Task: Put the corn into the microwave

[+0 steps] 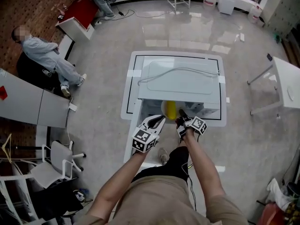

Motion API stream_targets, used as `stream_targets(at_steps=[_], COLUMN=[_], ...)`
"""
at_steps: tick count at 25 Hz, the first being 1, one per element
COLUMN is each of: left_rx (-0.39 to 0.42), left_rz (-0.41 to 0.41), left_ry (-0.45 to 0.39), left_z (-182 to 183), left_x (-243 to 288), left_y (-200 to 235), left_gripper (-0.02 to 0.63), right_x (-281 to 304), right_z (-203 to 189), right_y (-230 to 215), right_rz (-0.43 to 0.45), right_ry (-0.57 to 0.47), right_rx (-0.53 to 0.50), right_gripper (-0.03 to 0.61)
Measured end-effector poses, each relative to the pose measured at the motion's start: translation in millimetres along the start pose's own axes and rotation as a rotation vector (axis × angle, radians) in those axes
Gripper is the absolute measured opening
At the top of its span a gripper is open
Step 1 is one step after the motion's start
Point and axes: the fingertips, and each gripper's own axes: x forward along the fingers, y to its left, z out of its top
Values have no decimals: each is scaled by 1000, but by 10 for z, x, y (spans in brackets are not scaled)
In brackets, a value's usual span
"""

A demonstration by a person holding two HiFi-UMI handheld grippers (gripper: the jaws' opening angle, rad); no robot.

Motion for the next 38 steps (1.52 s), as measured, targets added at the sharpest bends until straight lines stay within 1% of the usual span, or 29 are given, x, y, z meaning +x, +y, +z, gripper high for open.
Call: stream_targets(at_steps=[6,10,21,25,28,30,32,38], left_rx=[-11,-15,-17,-15,-20,-28,-40,-48], left_rz=[8,6,13,5,7,9,3,-13], left_ry=[9,-6,-26,-31,-35,-40,-47,-65], left_z=[-82,-77,-79,-78,-79,-72,-65,-43], left_x=[89,96,56,47,25,14,3,-100], left_y=[30,-25,-55,-88,-78,-64,-68,-68], left_gripper=[22,21,21,21,21,21,21,21], right_x=[203,281,397,428,469,482,464,394], right_z=[26,18,70,135,171,179,182,167], right_y=[-100,-183,-315,-347,-343,-345,-340,-228], right_rz=[-27,-54,-78,-124,-172,-197,-195,-133], right_ry=[-31,-47,-83,-110,-130,-127,-115,-93], right_rx=[6,8,72,85,122,104,61,-36], right_gripper=[18,18,18,20,20,20,24,161])
